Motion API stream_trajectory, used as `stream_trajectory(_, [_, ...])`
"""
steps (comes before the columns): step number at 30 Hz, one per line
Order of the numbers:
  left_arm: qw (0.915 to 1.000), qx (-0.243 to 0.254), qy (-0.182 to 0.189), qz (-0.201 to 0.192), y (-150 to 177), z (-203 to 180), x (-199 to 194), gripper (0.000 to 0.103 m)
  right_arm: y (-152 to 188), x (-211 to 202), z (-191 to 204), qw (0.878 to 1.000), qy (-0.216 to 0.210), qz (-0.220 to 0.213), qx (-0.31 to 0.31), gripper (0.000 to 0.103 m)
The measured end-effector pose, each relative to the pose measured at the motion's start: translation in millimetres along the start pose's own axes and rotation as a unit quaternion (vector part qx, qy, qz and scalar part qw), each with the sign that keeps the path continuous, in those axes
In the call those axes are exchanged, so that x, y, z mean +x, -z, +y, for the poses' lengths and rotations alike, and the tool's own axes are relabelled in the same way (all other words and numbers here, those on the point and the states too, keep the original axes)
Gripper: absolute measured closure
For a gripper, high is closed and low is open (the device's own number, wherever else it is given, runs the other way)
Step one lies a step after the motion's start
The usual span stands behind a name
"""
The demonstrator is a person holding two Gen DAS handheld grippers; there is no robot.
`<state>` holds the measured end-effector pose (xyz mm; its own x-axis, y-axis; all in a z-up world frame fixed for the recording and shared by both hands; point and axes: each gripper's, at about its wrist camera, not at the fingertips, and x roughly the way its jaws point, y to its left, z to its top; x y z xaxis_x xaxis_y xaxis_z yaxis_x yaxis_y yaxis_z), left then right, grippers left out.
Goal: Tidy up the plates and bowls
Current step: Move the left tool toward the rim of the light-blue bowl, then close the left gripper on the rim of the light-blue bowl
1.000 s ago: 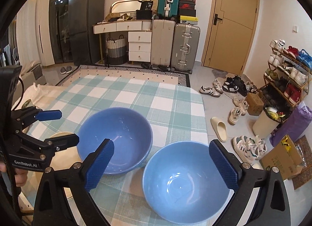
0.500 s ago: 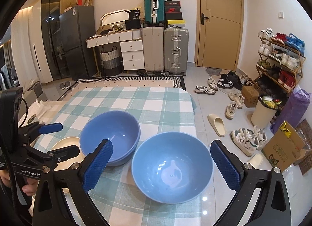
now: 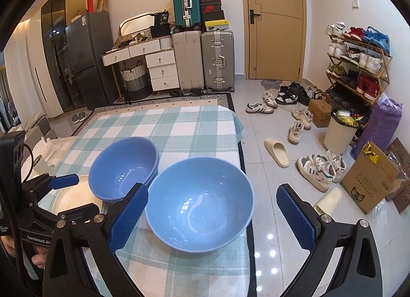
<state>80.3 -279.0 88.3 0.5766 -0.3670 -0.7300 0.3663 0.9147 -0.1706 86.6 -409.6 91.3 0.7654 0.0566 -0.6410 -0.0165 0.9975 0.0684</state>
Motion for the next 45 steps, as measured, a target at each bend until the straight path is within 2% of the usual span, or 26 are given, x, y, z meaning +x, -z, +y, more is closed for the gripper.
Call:
stream_trajectory(13, [0.9987, -0.006, 0.047, 0.017, 10.4, -29.5, 28.9, 0.009, 13.2, 15.9, -29.6, 1.0, 0.01, 0.019, 0.018, 0.001])
stream_trajectory(28, [0.9977, -0.028, 0.055, 0.03, 2.7, -42.2, 69.3, 0.017, 28.4, 51.0, -51.9, 0.998, 0.014, 0.051, 0.033, 0.001])
stream_trajectory(34, [0.9973, -0.032, 0.049, 0.044, 1.0, -41.6, 93.8, 0.026, 28.8, 64.7, -53.8, 0.998, 0.01, 0.058, 0.037, 0.002])
stream_trajectory(36, [0.9971, -0.035, 0.047, 0.048, -0.2, -41.1, 101.4, 0.029, 28.9, 70.7, -54.3, 0.997, 0.008, 0.063, 0.038, 0.007])
stream_trajectory(38, [0.9971, -0.036, 0.046, 0.05, -0.9, -39.7, 107.7, 0.031, 29.4, 77.9, -55.2, 0.997, 0.004, 0.07, 0.039, 0.018])
stream_trajectory(40, [0.9972, -0.034, 0.043, 0.052, -1.9, -39.9, 113.7, 0.034, 30.1, 84.3, -55.1, 0.996, 0.002, 0.078, 0.041, 0.026])
stream_trajectory(45, [0.9969, -0.035, 0.043, 0.056, -0.7, -39.6, 123.6, 0.04, 33.3, 96.0, -52.9, 0.995, -0.007, 0.088, 0.042, 0.034])
